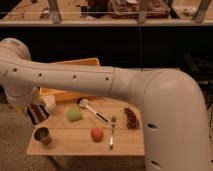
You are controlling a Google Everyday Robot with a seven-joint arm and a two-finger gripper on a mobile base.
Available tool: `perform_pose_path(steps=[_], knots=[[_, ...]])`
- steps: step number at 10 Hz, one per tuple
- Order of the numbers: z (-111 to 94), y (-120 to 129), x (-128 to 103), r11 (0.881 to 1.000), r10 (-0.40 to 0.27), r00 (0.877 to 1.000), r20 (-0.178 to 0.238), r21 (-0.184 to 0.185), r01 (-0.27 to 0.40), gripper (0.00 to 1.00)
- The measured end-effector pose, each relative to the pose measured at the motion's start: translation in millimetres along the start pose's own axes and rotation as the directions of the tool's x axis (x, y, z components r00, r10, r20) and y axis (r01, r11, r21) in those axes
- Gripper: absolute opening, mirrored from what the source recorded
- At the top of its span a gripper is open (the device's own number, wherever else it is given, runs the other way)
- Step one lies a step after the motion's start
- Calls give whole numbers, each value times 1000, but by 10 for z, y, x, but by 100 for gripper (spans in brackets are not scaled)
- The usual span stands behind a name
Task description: Place eraser in metal cup
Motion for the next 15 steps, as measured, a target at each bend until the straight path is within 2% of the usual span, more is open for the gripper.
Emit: perform_pose_path(steps=[2, 4, 10, 12, 14, 15], knots=[[44, -6, 7, 1000, -5, 1000, 12, 21, 5, 0], [263, -92, -9, 998, -18, 999, 45, 59, 15, 0], [900, -255, -39, 992, -37, 992, 124, 125, 22, 0], [1329, -391, -64, 987, -57, 985, 166, 155, 31, 0], [1905, -455, -119, 983, -66, 974, 216, 182, 26, 0], [2117, -505, -143, 980, -71, 969, 237, 195, 24, 0]])
